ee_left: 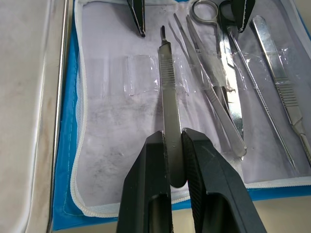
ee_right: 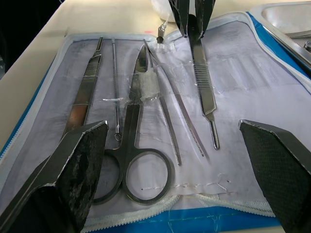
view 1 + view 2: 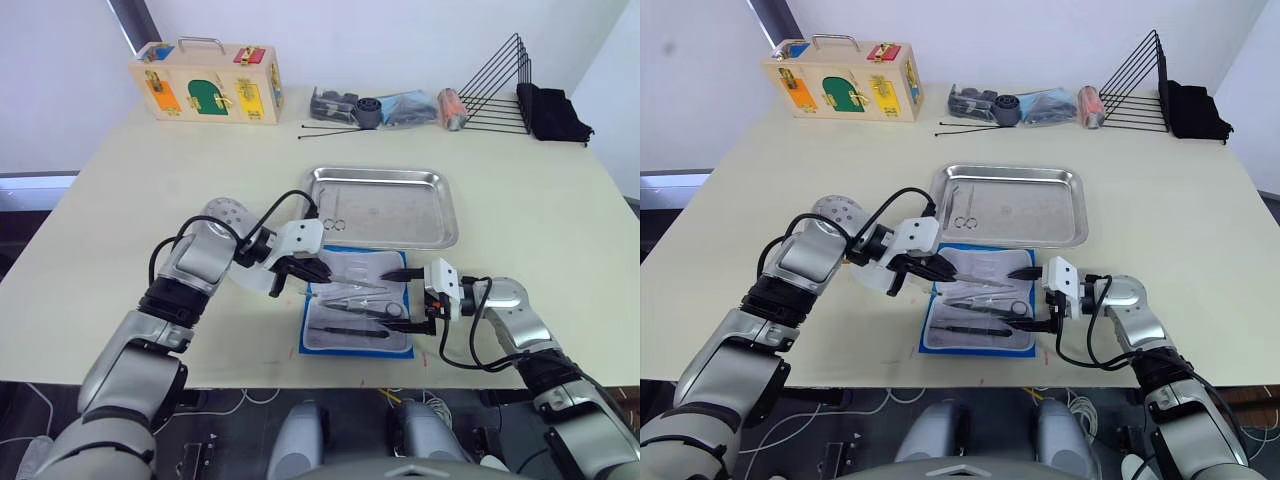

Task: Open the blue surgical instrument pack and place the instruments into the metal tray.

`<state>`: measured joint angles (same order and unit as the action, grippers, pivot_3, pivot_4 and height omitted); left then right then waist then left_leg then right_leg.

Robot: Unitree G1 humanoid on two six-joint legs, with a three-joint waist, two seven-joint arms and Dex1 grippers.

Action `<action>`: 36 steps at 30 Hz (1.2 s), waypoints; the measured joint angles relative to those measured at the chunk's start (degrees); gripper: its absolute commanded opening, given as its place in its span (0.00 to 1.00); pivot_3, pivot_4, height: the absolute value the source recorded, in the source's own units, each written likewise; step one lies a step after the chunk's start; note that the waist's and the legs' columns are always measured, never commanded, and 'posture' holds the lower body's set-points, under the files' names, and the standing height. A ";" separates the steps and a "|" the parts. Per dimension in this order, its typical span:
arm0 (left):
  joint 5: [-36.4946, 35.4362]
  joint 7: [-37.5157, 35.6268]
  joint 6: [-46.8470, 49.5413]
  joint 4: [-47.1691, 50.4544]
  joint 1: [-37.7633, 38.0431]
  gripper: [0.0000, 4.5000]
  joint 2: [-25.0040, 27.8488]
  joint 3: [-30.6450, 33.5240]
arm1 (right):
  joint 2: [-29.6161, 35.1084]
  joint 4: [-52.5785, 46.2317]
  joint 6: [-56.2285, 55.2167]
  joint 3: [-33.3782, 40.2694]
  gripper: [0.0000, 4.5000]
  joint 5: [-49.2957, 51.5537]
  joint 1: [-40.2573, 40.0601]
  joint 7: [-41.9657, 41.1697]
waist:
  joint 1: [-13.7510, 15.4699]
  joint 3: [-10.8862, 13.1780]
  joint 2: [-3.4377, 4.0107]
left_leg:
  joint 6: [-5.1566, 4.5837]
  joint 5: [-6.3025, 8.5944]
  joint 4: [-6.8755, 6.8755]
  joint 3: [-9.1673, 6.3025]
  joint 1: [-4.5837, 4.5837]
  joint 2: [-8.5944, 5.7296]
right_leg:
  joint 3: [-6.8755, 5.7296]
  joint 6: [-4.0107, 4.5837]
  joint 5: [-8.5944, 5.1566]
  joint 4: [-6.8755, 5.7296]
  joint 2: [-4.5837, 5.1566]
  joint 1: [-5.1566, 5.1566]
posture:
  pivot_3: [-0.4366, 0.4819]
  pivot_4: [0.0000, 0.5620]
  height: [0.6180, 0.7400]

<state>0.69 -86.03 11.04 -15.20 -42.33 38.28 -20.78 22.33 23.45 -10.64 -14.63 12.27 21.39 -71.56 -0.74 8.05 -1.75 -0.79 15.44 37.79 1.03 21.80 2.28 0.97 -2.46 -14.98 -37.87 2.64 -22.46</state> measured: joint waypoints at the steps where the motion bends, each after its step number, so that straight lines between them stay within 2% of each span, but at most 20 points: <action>1: 0.18 -0.36 0.81 0.56 -0.25 0.00 0.58 -0.09 | -0.10 0.00 -0.02 0.00 1.00 -0.02 -0.01 0.09 | -0.01 0.00 0.00 | 0.00 0.00 0.00 -0.01 0.00 0.00 | 0.00 0.00 0.00 0.00 0.00 0.00 | 0.48 0.27 1.00; 16: 0.08 -2.73 2.72 2.30 -1.76 0.00 5.14 -0.22 | -0.25 0.02 -0.13 0.00 1.00 -0.06 -0.02 0.20 | -0.04 0.00 0.00 | 0.00 0.00 0.00 0.01 -0.01 0.01 | 0.01 0.00 0.00 -0.01 -0.02 -0.01 | 0.48 0.27 1.00; 26: -2.33 -3.24 2.65 3.82 -0.72 0.00 11.84 0.67 | -0.43 0.38 -0.84 -0.01 1.00 -0.12 0.02 0.15 | -0.07 0.00 -0.02 | 0.00 0.00 0.00 0.01 -0.02 0.03 | 0.02 0.00 0.00 -0.02 -0.02 -0.02 | 0.48 0.27 1.00; 36: -10.32 -3.73 5.25 9.00 -0.55 0.00 20.29 1.92 | -0.58 0.64 -0.95 -0.01 1.00 -0.14 0.12 0.09 | -0.10 0.00 -0.04 | 0.00 0.00 0.00 0.02 -0.04 0.06 | 0.03 0.01 -0.01 -0.03 -0.05 -0.02 | 0.48 0.27 1.00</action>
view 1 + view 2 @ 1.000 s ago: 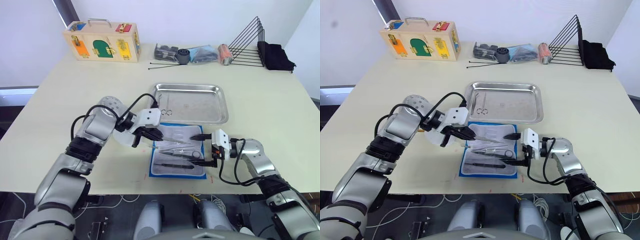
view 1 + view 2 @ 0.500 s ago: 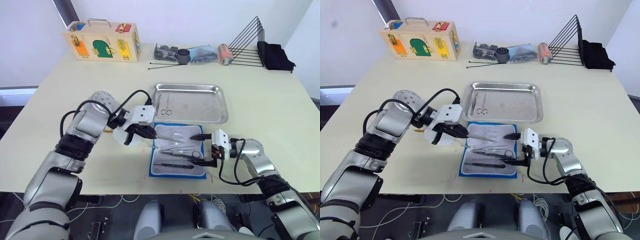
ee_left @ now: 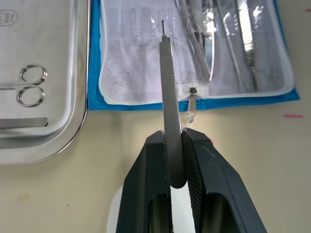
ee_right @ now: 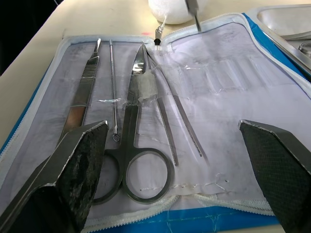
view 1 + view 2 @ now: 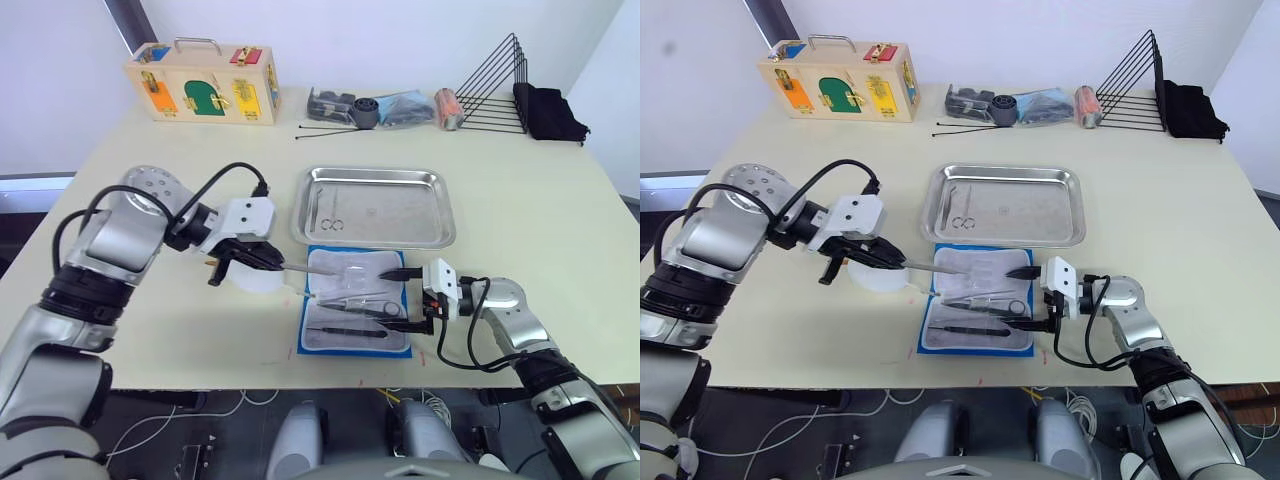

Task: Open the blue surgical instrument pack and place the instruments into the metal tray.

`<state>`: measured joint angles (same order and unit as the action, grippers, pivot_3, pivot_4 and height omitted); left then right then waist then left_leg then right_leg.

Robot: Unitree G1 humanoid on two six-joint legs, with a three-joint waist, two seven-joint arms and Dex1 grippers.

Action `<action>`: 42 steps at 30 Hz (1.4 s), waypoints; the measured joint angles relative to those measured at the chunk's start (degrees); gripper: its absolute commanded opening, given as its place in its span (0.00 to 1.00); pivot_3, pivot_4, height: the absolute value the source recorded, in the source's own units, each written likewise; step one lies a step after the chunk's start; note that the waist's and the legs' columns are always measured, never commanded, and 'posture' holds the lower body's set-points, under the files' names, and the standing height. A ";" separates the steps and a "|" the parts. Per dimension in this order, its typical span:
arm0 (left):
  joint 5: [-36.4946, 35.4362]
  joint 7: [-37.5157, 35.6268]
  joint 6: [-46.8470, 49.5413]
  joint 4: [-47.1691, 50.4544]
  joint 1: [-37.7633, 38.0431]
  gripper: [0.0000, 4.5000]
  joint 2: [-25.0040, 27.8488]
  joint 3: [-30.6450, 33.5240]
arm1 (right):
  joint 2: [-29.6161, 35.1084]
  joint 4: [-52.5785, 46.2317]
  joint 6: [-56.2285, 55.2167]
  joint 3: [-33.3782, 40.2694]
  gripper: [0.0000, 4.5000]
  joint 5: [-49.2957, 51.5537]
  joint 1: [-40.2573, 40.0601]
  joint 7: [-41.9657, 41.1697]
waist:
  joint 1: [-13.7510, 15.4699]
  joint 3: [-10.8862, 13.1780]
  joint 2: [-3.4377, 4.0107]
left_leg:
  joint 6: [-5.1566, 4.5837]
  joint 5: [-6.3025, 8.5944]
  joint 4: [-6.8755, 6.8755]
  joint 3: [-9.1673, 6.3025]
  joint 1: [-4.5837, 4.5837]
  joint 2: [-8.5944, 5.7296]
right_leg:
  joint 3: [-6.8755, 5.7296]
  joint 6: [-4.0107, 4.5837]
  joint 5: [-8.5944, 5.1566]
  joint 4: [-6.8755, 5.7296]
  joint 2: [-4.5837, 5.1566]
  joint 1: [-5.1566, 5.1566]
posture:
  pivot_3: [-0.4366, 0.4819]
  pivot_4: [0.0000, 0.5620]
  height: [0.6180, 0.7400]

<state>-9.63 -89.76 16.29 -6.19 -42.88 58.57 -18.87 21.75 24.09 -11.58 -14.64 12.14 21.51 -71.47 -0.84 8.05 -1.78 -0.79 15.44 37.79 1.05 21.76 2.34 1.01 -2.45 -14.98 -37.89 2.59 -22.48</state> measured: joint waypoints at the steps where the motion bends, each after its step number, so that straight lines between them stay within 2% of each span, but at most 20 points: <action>1: -0.68 -0.02 0.52 0.05 0.00 0.00 0.43 0.42 | 0.00 0.00 0.00 0.00 1.00 -0.01 0.00 0.02 | 0.01 0.00 0.00 | 0.00 0.00 0.00 0.00 0.00 0.00 | 0.00 0.00 0.00 0.00 0.00 0.00 | 0.48 0.27 1.00; 4: -2.07 0.28 2.99 0.08 -0.01 0.00 -0.04 1.86 | 0.01 0.00 -0.01 0.02 1.00 -0.02 -0.04 0.04 | 0.02 -0.01 -0.02 | 0.00 0.00 0.00 0.00 0.00 0.00 | -0.01 0.00 0.00 0.00 0.00 0.00 | 0.48 0.27 1.00; 7: -3.93 4.80 7.74 0.42 -0.09 0.00 -4.28 5.52 | 0.07 0.03 -0.01 0.06 1.00 -0.02 -0.10 0.04 | 0.05 -0.04 -0.07 | 0.00 0.00 0.00 -0.02 0.00 0.00 | -0.02 0.00 0.00 0.00 0.00 0.02 | 0.48 0.27 1.00; 8: -4.41 8.82 10.71 1.10 -0.11 0.00 -7.49 7.00 | 0.02 0.06 -0.04 0.06 1.00 -0.03 -0.10 0.05 | 0.04 -0.05 -0.09 | 0.00 0.00 0.01 -0.03 -0.01 0.00 | -0.02 -0.01 0.00 0.00 0.00 0.02 | 0.48 0.27 1.00; 11: -5.20 15.27 15.23 2.21 -0.13 0.00 -12.08 8.60 | -0.12 0.06 -0.06 0.05 1.00 -0.12 -0.04 0.06 | -0.02 -0.05 -0.10 | 0.00 0.00 0.01 -0.06 0.00 0.00 | 0.00 -0.01 0.00 -0.01 0.00 0.02 | 0.48 0.27 1.00; 14: -6.07 29.38 24.75 3.60 -0.66 0.00 -22.63 12.76 | -0.13 0.46 -0.11 0.08 1.00 -0.15 0.18 0.01 | 0.02 -0.08 -0.14 | 0.00 0.00 0.05 -0.19 -0.01 0.00 | -0.01 -0.02 0.02 -0.03 0.01 0.04 | 0.48 0.27 1.00; 18: -6.26 43.19 32.11 5.57 -1.65 0.00 -31.88 15.21 | -0.31 0.57 -0.31 -0.01 1.00 -0.18 0.28 0.01 | -0.15 -0.08 -0.17 | 0.00 0.00 0.06 -0.30 -0.02 0.00 | 0.04 -0.02 0.02 -0.05 0.00 0.04 | 0.48 0.27 1.00; 21: -3.68 53.95 32.58 5.01 -1.67 0.00 -38.69 16.50 | -0.20 0.74 -0.30 0.08 1.00 -0.18 0.28 0.07 | 0.00 -0.12 -0.18 | 0.01 0.00 0.08 -0.33 -0.03 -0.03 | 0.04 -0.02 0.03 -0.05 0.03 0.06 | 0.48 0.27 1.00; 25: 1.03 65.61 30.94 0.22 -1.77 0.00 -44.53 16.23 | -0.22 0.66 -0.30 0.07 1.00 -0.18 0.25 0.07 | -0.06 -0.13 -0.17 | 0.01 0.00 0.07 -0.33 -0.04 -0.04 | 0.05 -0.02 0.04 -0.05 0.02 0.06 | 0.48 0.27 1.00; 26: 1.16 66.00 30.85 0.09 -1.76 0.00 -44.74 16.25 | -0.21 0.66 -0.30 0.07 1.00 -0.18 0.25 0.07 | -0.06 -0.13 -0.17 | 0.01 0.00 0.07 -0.33 -0.04 -0.04 | 0.06 -0.02 0.04 -0.05 0.02 0.06 | 0.48 0.27 1.00; 34: 3.87 82.94 29.99 -4.63 -0.78 0.00 -57.05 18.51 | -0.12 0.46 -0.24 0.14 1.00 -0.18 0.06 0.29 | 0.00 -0.14 -0.18 | 0.02 0.00 0.07 -0.33 -0.04 -0.06 | 0.06 -0.02 0.04 -0.04 0.06 0.06 | 0.48 0.27 1.00; 42: 3.91 92.95 29.97 -12.79 -3.10 0.00 -63.82 22.55 | -0.01 0.36 -0.22 0.17 1.00 -0.17 -0.01 0.31 | 0.04 -0.14 -0.19 | 0.02 0.00 0.07 -0.33 -0.02 -0.09 | 0.03 -0.02 0.04 -0.01 0.07 0.07 | 0.48 0.27 1.00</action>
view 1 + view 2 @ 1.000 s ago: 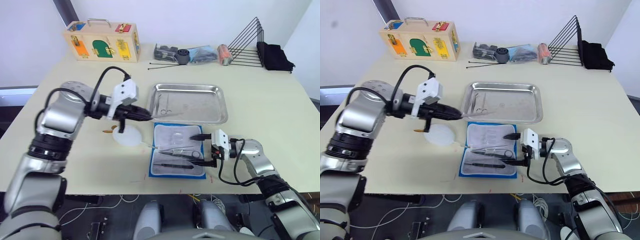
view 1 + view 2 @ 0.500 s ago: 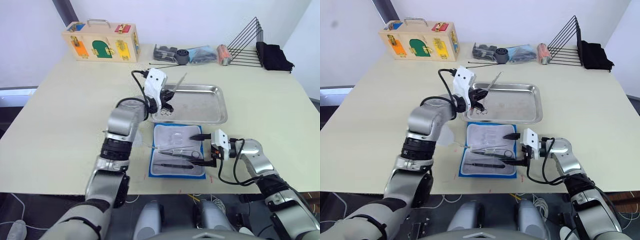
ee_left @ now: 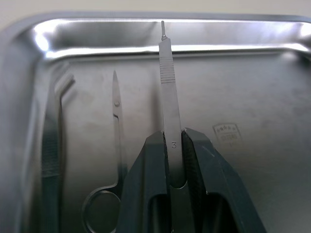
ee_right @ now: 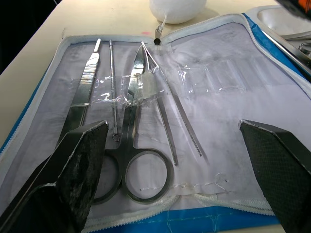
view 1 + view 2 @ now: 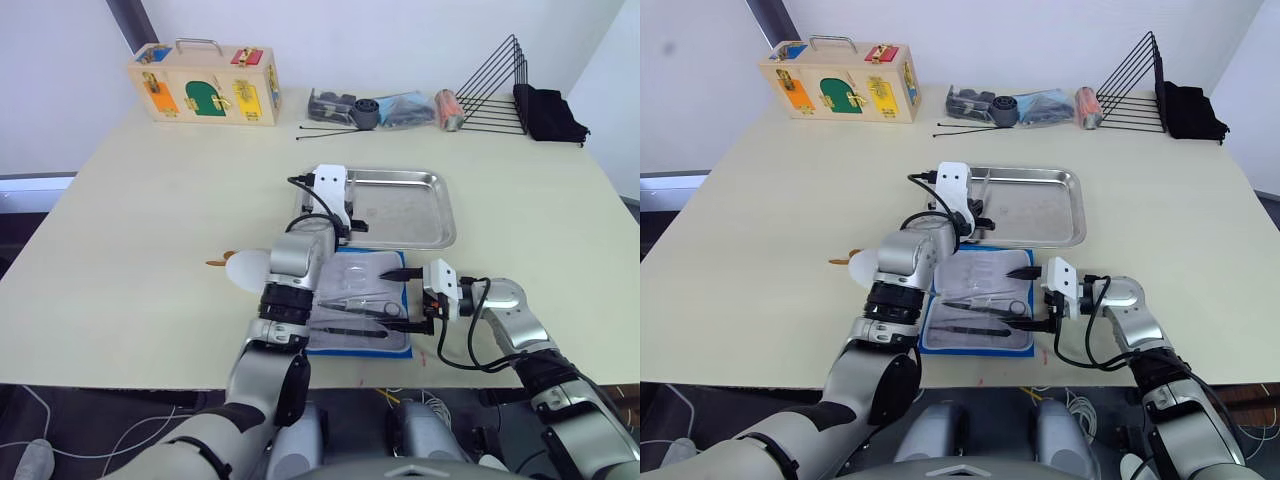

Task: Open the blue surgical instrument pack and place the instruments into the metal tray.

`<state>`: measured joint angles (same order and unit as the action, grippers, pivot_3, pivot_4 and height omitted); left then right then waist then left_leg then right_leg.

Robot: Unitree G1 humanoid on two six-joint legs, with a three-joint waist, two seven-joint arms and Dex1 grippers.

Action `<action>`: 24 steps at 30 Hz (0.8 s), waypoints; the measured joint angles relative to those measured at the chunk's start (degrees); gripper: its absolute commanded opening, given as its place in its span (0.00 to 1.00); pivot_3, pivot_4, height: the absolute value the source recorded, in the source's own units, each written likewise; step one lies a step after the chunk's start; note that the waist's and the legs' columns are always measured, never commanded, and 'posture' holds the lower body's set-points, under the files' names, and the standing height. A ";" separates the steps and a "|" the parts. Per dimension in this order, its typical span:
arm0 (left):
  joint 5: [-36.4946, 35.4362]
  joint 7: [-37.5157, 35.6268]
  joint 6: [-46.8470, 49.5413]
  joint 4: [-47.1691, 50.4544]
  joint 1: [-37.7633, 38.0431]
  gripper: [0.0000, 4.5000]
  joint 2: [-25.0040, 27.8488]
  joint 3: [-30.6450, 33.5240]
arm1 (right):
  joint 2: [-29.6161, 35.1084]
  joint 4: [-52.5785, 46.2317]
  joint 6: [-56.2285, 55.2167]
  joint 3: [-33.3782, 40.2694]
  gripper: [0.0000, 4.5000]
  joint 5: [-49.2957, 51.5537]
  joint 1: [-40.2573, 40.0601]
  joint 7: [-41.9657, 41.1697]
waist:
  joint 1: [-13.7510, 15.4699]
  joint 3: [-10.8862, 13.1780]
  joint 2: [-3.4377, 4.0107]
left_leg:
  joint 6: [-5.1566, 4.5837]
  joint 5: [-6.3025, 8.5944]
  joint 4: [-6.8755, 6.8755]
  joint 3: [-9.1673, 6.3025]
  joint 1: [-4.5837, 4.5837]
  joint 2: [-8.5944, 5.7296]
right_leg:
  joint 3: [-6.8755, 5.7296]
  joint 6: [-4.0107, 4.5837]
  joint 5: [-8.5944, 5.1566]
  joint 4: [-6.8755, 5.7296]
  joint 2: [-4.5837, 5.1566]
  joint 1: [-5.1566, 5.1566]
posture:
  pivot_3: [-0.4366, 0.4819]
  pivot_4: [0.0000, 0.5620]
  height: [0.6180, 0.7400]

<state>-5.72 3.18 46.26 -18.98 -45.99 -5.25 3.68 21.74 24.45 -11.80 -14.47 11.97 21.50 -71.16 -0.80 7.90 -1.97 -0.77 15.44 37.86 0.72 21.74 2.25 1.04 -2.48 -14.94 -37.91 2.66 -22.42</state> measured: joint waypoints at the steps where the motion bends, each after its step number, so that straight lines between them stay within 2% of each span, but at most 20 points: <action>1: -0.03 0.50 0.00 -0.14 -0.06 0.00 -0.46 0.23 | 0.00 0.00 0.00 0.00 1.00 0.00 0.00 0.00 | -0.01 0.00 0.00 | 0.00 0.00 0.00 0.01 0.00 0.00 | 0.00 0.00 0.00 0.00 0.00 0.00 | 0.48 0.27 1.00; 10: -0.10 4.71 0.85 -0.89 -0.07 0.00 -1.68 2.97 | 0.33 -0.83 0.20 0.04 1.00 0.00 -0.54 0.34 | 0.05 0.00 0.00 | 0.01 0.00 0.00 0.01 0.01 -0.01 | -0.02 0.00 0.00 0.01 0.01 0.00 | 0.48 0.27 1.00; 24: -1.22 5.74 1.85 -0.78 -0.07 0.00 -2.18 3.76 | 0.30 -0.97 0.22 0.16 1.00 0.00 -0.75 0.70 | 0.07 -0.01 0.02 | 0.02 0.00 -0.02 0.02 0.01 -0.02 | -0.03 0.00 0.00 0.03 0.02 0.00 | 0.48 0.27 1.00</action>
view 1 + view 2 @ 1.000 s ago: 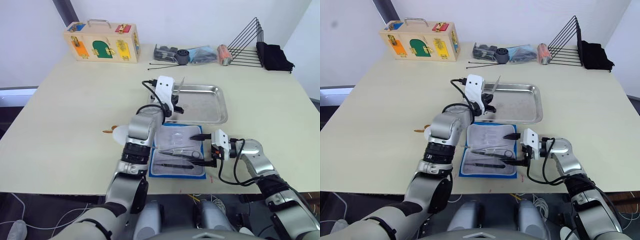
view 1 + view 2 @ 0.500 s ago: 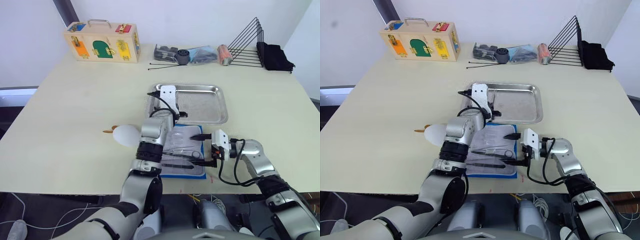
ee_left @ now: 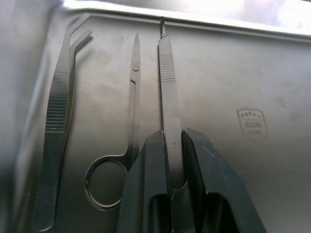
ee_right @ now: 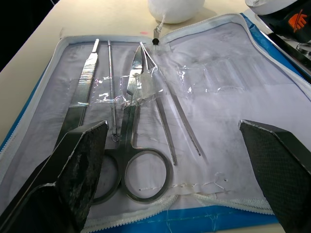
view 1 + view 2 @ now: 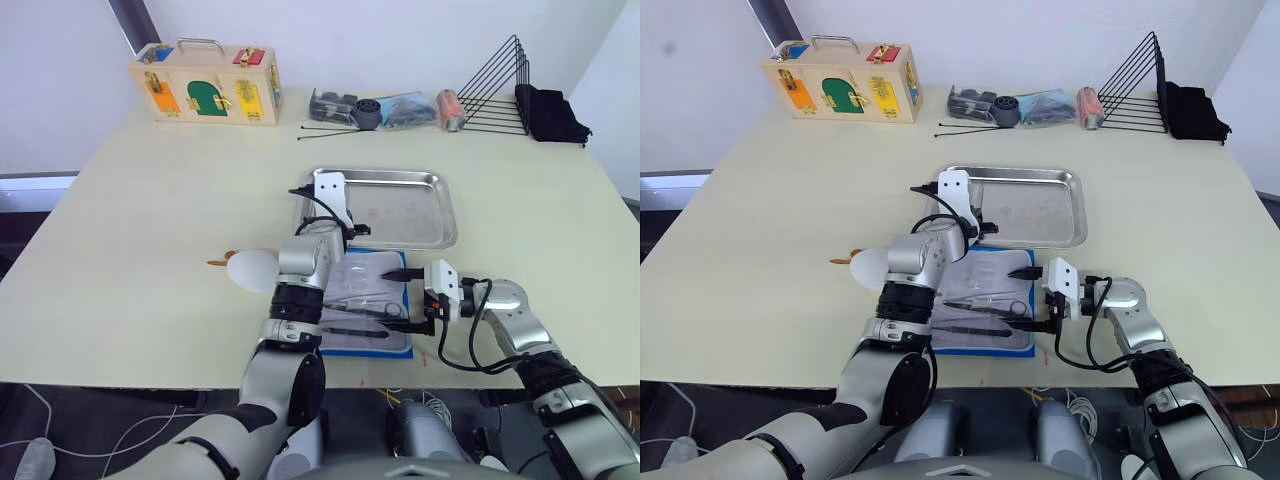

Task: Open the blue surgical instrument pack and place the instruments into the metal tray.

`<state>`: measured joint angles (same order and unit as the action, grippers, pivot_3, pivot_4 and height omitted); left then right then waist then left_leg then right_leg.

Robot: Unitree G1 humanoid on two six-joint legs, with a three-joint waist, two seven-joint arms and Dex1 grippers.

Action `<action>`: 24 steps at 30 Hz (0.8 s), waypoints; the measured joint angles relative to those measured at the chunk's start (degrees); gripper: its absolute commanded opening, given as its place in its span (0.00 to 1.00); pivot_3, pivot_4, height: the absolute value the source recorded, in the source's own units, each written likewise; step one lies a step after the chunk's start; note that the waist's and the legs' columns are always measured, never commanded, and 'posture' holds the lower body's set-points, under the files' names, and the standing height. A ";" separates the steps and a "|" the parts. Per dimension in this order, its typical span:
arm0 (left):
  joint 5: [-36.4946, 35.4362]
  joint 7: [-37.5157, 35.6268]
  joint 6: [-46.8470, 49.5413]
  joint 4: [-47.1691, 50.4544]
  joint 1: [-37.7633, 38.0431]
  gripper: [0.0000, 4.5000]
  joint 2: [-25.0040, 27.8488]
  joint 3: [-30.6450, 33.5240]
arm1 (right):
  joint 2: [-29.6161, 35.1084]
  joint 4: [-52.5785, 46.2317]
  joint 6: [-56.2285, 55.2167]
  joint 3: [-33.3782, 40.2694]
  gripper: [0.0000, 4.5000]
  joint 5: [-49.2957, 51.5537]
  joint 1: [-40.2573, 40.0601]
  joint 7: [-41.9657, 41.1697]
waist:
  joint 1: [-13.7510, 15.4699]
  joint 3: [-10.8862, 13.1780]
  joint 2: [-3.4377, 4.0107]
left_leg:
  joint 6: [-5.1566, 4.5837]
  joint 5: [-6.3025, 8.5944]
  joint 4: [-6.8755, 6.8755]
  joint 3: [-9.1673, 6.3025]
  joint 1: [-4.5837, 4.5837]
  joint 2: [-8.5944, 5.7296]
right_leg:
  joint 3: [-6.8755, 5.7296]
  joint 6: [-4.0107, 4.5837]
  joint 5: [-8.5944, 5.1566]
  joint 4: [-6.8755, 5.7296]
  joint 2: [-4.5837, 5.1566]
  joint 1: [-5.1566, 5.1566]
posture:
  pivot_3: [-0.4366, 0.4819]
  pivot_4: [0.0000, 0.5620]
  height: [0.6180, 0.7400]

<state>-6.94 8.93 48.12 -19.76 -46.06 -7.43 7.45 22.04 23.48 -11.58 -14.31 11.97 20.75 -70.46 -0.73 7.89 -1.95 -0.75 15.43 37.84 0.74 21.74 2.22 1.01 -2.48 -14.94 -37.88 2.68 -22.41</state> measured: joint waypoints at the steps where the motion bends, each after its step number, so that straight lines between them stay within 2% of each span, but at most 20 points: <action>1: 0.00 0.01 0.00 0.00 0.00 0.00 0.00 0.00 | 0.00 0.00 0.00 0.00 1.00 0.00 0.00 0.01 | 0.00 0.00 0.00 | 0.00 0.00 0.00 0.00 0.00 0.00 | 0.00 0.00 0.00 0.00 0.00 0.00 | 0.48 0.27 1.00; 22: -0.15 0.18 1.14 0.99 0.21 0.00 -0.03 0.04 | -0.09 -0.03 -0.01 0.00 1.00 0.00 -0.03 0.17 | -0.01 0.00 0.00 | 0.00 0.00 -0.01 0.01 0.00 0.00 | 0.00 0.00 0.00 0.01 0.00 0.00 | 0.48 0.27 1.00; 23: -0.20 0.15 1.14 1.00 0.21 0.17 -0.02 0.08 | -0.10 -0.03 -0.01 0.00 1.00 0.00 -0.03 0.18 | -0.01 0.00 0.00 | 0.00 0.00 -0.01 0.01 0.00 0.00 | 0.00 0.00 0.00 0.01 0.00 0.00 | 0.48 0.27 1.00; 24: -0.26 0.14 1.14 1.01 0.21 0.21 -0.01 0.11 | -0.10 -0.03 -0.01 0.00 1.00 0.00 -0.04 0.19 | -0.01 0.00 0.00 | 0.00 0.00 -0.01 0.01 0.00 0.00 | 0.00 0.00 0.00 0.01 0.00 0.00 | 0.48 0.27 1.00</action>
<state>-7.20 9.07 49.26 -18.75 -45.85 -7.44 7.56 21.94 23.45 -11.59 -14.32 11.97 20.71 -70.26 -0.74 7.89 -1.95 -0.75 15.43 37.82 0.75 21.74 2.22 1.01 -2.48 -14.94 -37.87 2.68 -22.41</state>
